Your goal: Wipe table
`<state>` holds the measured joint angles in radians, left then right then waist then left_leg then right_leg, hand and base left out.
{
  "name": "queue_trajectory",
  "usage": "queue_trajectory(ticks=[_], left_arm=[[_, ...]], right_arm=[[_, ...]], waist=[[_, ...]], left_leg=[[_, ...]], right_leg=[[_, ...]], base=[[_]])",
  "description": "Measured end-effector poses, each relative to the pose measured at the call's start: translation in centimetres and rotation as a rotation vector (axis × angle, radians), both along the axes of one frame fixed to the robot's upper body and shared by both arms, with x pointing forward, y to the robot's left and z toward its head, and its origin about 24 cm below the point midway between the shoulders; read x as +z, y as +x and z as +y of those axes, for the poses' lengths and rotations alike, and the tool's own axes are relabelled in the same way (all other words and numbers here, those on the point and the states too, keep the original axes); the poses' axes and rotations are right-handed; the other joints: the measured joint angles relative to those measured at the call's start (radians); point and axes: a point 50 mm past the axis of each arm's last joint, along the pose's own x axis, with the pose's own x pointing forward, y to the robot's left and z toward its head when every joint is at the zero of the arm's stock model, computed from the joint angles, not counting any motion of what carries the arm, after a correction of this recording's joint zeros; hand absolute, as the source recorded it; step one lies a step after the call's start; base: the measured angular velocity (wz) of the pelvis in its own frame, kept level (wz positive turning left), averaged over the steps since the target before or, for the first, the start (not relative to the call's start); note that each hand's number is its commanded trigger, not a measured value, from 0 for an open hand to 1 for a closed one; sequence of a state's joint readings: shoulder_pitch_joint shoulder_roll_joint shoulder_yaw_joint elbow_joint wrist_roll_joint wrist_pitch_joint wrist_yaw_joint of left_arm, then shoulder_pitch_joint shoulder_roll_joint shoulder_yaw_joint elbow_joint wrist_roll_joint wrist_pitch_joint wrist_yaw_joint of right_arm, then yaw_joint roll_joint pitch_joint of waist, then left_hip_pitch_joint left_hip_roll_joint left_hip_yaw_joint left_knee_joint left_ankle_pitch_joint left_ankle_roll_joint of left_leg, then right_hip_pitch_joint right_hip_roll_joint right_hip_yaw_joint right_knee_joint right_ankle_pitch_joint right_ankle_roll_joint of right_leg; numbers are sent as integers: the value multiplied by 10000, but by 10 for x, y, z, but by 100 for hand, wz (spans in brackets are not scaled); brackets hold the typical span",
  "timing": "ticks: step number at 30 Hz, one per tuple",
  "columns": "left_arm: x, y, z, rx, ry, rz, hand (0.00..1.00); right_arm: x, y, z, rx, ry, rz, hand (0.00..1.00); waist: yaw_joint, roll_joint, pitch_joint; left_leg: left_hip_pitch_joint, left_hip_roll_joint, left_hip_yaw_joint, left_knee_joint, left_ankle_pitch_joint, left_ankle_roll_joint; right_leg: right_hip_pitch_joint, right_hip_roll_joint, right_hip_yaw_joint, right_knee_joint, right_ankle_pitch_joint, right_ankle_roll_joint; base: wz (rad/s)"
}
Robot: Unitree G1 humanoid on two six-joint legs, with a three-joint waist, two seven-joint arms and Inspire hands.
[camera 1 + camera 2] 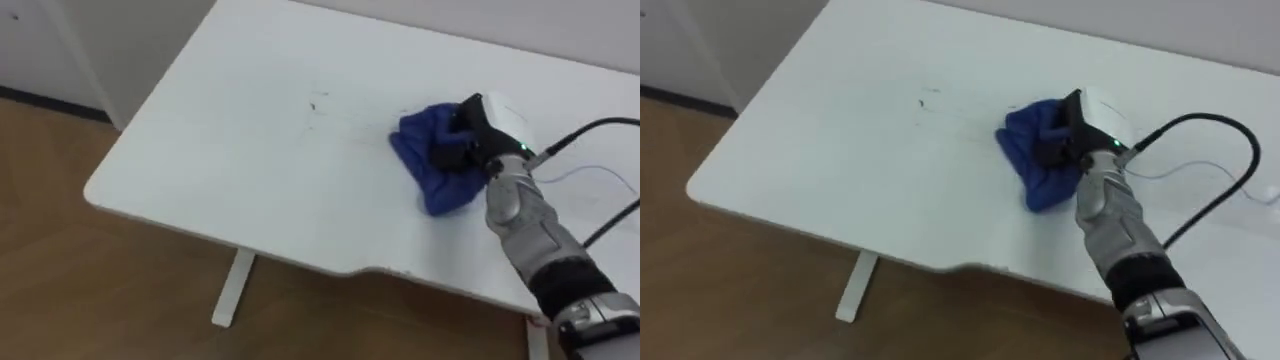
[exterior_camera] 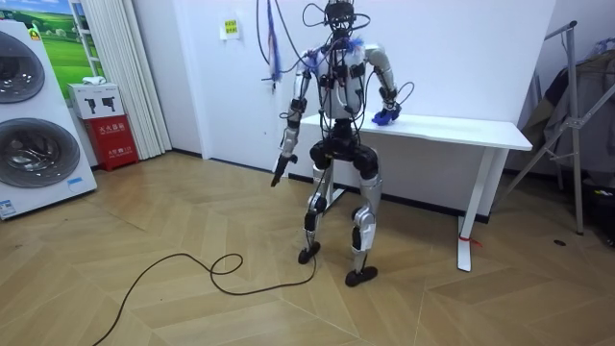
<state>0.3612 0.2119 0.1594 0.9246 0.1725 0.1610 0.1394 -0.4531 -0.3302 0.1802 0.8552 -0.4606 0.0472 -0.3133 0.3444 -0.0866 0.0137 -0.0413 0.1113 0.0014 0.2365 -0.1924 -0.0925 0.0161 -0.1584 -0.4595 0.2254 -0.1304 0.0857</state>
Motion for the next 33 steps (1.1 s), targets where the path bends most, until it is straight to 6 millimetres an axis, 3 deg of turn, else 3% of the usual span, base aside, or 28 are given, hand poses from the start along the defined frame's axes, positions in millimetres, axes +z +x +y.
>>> queue_trajectory(ticks=[2, 4, 6, 9, 11, 13, 14, 18, 19, 20, 22, 25, 27, 31, 33], left_arm=[[4, -19, 9, 691, 213, 198, 0], [5, -21, 11, 856, 284, 127, 0], [6, -12, 14, 791, 333, -133, 0], [6, 5, 16, 569, 359, -698, 0], [5, 26, 12, 189, 253, -1097, 0], [5, 41, 10, -92, 203, -1342, 0], [4, 51, 7, -336, 166, -1496, 0], [1, 65, -2, -861, -139, -1454, 0], [0, 65, -3, -874, -183, -1468, 0], [0, 66, -5, -841, -301, -1491, 0], [-1, 62, -6, -705, -488, -1358, 0], [-2, 42, -3, -384, -492, -867, 0], [-2, 30, 0, -294, -429, -558, 0], [-1, 26, 3, -203, -323, -492, 0], [2, 27, 5, -337, -138, -639, 0]], right_arm=[[-13, -20, -26, -914, 326, 112, 100], [-19, -33, -44, -1711, 624, 117, 100], [-23, -43, -62, -2557, 953, 259, 100], [-19, -44, -72, -2733, 740, 288, 100], [-10, -37, -77, -2712, 478, 152, 100], [-2, -25, -74, -2741, 343, 169, 100], [4, -16, -71, -2712, 139, 201, 100], [27, 16, -50, -2275, -463, 80, 100], [31, 21, -47, -2156, -551, -3, 100], [41, 28, -44, -2059, -579, -289, 100], [48, 32, -45, -2226, -571, -703, 100], [50, 30, -50, -2321, -394, -1178, 100], [41, 20, -56, -2484, -80, -1335, 100], [26, 0, -70, -3201, 550, -1527, 100], [10, -21, -83, -3878, 982, -1414, 100]], waist=[[-378, 8, 12], [-631, 19, 23], [-761, 44, 22], [-706, 93, -7], [-636, 270, -80], [-561, 353, -98], [-307, 357, -92], [429, 438, -24], [486, 445, -5], [513, 488, 80], [532, 545, 150], [352, 579, 162], [177, 539, 125], [-198, 521, 86], [-738, 512, -23]], left_leg=[[25, -132, -401, 0, 37, 60], [19, -269, -616, 29, 50, 81], [-20, -342, -724, 87, 62, 102], [-283, -349, -730, 246, 60, 96], [-718, -333, -789, 373, 129, 71], [-863, -310, -752, 339, 246, 62], [-936, -276, -666, 281, 312, 57], [-1256, 13, -161, 153, 489, -35], [-1344, 34, -162, 145, 501, -60], [-1515, 69, -211, 154, 534, -117], [-1691, 81, -302, 157, 573, -144], [-1790, 63, -324, 59, 636, -144], [-1744, 0, -367, 42, 685, -78], [-1605, -108, -572, 45, 687, -26], [-1398, -245, -710, 21, 667, 16]], right_leg=[[496, -40, -473, -238, -21, 39], [710, -139, -761, -268, -97, 157], [811, -170, -812, -329, -126, 204], [670, -166, -828, -372, -150, 243], [316, -134, -837, -294, -110, 181], [16, -154, -715, -122, -81, 133], [-231, -140, -536, -21, -19, 36], [-1032, 114, 43, -44, 272, -260], [-1103, 155, 97, -44, 300, -293], [-1254, 209, 103, -44, 344, -348], [-1428, 250, 90, -50, 378, -399], [-1576, 244, 108, -53, 377, -399], [-1575, 203, 87, -104, 336, -338], [-1240, 167, -85, -236, 293, -243], [-873, 37, -344, -235, 198, -102]], base=[[77], [51], [18], [0], [0], [-17], [-38], [-51], [-30], [-5], [0], [1], [10], [23], [37]])
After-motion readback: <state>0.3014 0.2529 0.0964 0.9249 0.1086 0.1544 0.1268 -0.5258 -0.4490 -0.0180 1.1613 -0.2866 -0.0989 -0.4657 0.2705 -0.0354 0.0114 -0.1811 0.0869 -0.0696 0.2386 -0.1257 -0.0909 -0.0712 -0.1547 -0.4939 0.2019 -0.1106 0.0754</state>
